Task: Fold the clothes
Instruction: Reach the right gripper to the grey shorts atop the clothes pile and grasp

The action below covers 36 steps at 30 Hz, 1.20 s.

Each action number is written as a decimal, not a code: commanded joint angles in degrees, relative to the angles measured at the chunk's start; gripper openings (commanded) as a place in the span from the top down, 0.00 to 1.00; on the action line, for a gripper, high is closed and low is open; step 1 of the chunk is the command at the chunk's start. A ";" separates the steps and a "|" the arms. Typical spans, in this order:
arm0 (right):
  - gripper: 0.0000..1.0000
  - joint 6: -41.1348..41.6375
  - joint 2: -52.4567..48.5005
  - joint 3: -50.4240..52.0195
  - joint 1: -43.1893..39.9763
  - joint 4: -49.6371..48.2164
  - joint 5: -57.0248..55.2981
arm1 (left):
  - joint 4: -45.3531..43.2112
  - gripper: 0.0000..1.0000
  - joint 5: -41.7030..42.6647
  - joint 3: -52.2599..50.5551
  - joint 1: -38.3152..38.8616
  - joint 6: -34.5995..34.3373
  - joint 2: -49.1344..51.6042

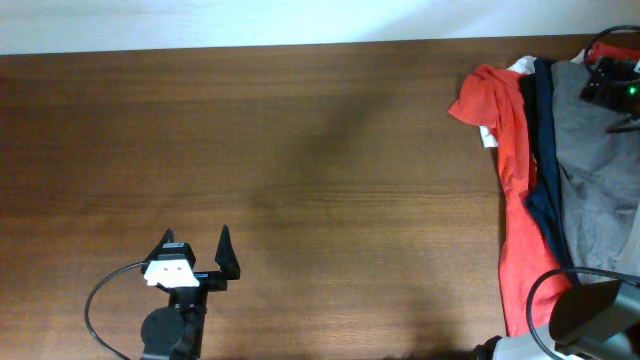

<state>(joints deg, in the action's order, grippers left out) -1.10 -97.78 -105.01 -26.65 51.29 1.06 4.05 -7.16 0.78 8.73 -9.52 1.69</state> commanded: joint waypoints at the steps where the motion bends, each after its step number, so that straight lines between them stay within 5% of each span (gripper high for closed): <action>1: 0.18 -0.61 -1.99 -1.31 0.02 -2.45 -3.28 | -0.09 0.01 -0.63 -0.26 0.37 -0.50 -0.28; 15: 0.22 -4.72 -28.76 -1.31 1.18 -22.36 -2.84 | -0.09 0.01 -0.66 -0.26 0.37 -0.50 -0.28; 29: 0.26 -7.28 -36.44 -1.29 1.18 -35.78 0.85 | -0.09 0.01 -0.63 -0.26 0.37 -0.50 -0.28; 34: 0.32 -7.28 -38.58 -1.29 1.18 -37.07 0.81 | -0.09 0.01 -0.63 -0.26 0.37 -0.50 -0.28; 36: 0.42 -7.28 -38.58 -1.31 1.11 -37.88 0.81 | -0.09 0.00 -0.66 -0.26 0.37 -0.50 -0.28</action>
<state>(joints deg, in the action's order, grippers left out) -8.08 -135.04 -105.56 -25.78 14.15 1.56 4.05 -7.16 0.78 8.73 -9.52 1.69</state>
